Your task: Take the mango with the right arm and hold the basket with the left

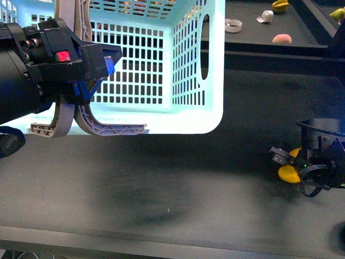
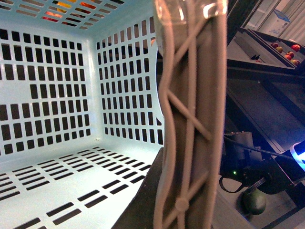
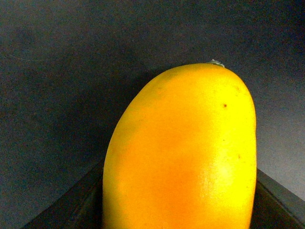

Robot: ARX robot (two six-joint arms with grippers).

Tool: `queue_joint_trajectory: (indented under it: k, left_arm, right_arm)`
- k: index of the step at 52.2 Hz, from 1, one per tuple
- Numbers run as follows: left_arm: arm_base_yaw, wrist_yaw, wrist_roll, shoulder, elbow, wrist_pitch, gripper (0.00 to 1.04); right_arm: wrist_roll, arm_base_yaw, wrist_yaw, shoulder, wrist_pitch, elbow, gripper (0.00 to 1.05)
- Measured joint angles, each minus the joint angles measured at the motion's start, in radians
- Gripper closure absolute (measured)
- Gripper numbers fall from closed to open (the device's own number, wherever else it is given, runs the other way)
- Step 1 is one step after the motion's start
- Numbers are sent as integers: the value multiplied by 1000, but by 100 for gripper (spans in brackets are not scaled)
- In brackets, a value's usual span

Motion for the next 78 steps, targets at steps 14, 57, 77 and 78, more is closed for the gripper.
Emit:
queue_joint_trajectory:
  k: [14, 57, 77, 78]
  left_arm:
    - [0, 0, 0, 0, 0, 0, 99]
    - [0, 0, 0, 0, 0, 0, 99]
    - [0, 0, 0, 0, 0, 0, 99]
    - [0, 0, 0, 0, 0, 0, 99]
  right_arm:
    - [-8, -18, -17, -52, 46, -79, 41]
    - [-123, 65, -405, -960, 3, -526, 41]
    - [-248, 336, -420, -1176, -121, -488, 41]
    - [-255, 348, -412, -1175, -128, -481, 41]
